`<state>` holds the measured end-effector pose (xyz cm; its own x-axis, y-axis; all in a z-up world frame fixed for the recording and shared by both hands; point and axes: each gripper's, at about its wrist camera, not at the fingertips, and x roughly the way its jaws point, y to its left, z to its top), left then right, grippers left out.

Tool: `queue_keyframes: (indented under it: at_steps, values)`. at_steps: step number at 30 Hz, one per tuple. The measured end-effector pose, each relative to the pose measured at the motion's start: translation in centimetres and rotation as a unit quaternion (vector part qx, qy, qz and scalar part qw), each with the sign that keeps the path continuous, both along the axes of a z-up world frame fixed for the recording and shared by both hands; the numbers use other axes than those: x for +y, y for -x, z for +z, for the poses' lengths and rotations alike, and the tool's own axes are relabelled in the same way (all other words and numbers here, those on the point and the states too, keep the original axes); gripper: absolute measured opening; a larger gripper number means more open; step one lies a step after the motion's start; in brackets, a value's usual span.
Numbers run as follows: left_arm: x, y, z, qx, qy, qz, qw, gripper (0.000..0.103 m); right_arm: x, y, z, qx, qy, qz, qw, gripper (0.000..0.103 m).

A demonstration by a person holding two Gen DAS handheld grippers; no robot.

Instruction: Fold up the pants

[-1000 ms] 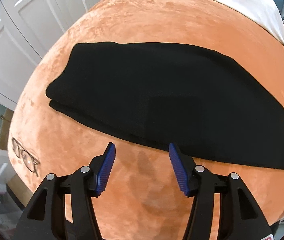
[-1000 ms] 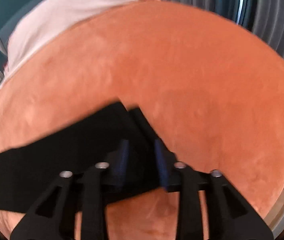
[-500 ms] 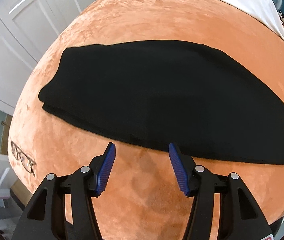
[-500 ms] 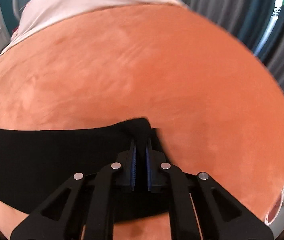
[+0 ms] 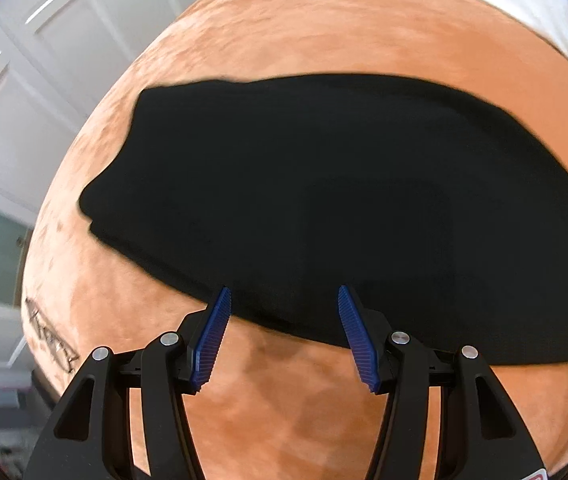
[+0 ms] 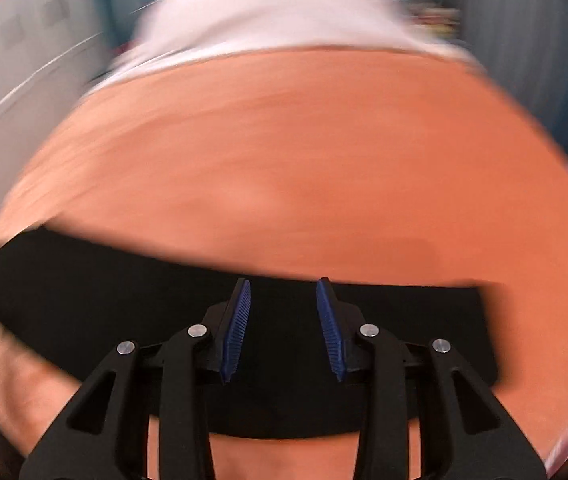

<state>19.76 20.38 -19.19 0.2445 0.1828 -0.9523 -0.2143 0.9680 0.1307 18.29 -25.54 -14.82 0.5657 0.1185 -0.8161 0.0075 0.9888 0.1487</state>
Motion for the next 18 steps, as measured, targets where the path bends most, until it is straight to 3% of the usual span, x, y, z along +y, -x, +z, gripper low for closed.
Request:
queue_keyframes:
  at_steps: [2, 4, 6, 9, 12, 15, 18]
  values:
    - [1.4, 0.1, -0.9, 0.011, 0.013, 0.021, 0.9996, 0.055, 7.2, -2.9, -1.3, 0.022, -0.033, 0.076, 0.996, 0.032]
    - [3.2, 0.3, -1.9, 0.015, 0.04, 0.037, 0.9984, 0.064, 14.6, -6.1, -2.4, 0.032, -0.038, 0.137, 0.989, 0.029]
    - [4.2, 0.5, -2.3, 0.011, 0.053, 0.04, 0.9977, 0.073, 20.7, -9.8, -3.7, 0.05, -0.046, 0.176, 0.982, 0.029]
    - [4.6, 0.6, -2.7, 0.005, 0.06, 0.03, 0.9978, 0.074, 27.2, -15.0, -6.2, 0.095, -0.061, 0.199, 0.974, 0.03]
    - [4.1, 0.7, -2.6, 0.0, 0.036, 0.007, 0.9993, 0.074, 31.3, -18.3, -8.1, 0.108, -0.017, 0.2, 0.974, 0.032]
    - [2.6, 0.7, -1.9, -0.01, -0.004, -0.021, 0.9997, 0.071, 31.2, -19.9, -6.2, 0.076, -0.043, 0.146, 0.985, 0.031]
    - [0.9, 1.0, -1.2, -0.022, -0.023, -0.045, 0.9985, 0.07, 28.8, -17.5, -3.1, 0.021, -0.067, 0.128, 0.989, 0.031]
